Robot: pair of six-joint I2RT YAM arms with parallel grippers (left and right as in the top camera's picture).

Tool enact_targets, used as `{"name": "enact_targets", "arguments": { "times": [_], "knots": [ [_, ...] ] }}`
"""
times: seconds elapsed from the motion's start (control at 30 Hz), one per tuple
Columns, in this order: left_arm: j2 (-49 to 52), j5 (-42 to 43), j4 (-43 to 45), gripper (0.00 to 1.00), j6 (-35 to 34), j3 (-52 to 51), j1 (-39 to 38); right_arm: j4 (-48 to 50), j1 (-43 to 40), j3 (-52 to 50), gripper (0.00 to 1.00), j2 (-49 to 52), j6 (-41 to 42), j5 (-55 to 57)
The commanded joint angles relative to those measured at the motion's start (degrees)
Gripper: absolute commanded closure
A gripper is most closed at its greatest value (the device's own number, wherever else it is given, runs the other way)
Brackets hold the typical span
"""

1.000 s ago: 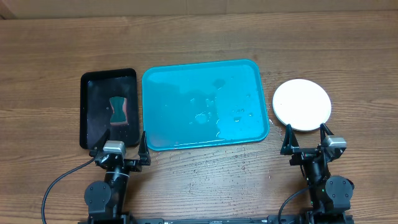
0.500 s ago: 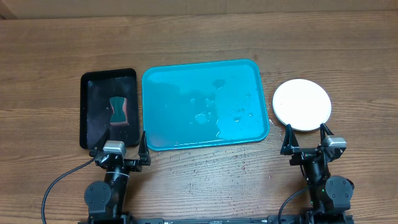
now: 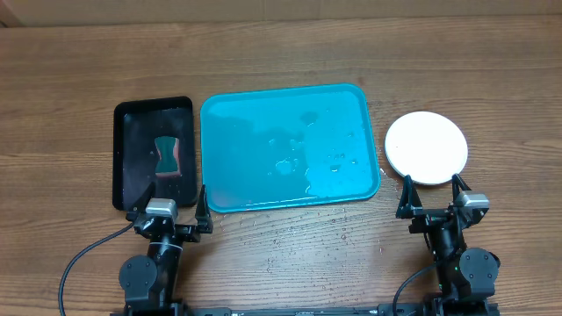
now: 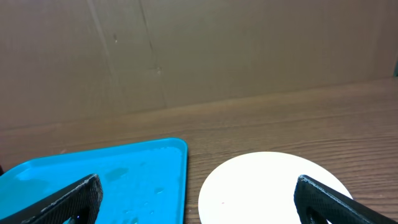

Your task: Clean dirty plates on tray and stack at the side

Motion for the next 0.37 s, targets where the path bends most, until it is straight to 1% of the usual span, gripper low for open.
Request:
{"name": "enact_targets", "arguments": {
  "times": [0.0,0.33],
  "knots": [
    [-0.5,1.1,0.0,0.00,1.3,-0.2,-0.5,0.4,0.1,-0.6,0.00,-0.4,0.1,-0.3],
    [-0.5,1.1,0.0,0.01,1.3,-0.2,-0.5,0.4,0.1,-0.6,0.00,-0.4,0.1,-0.3]
  ]
}}
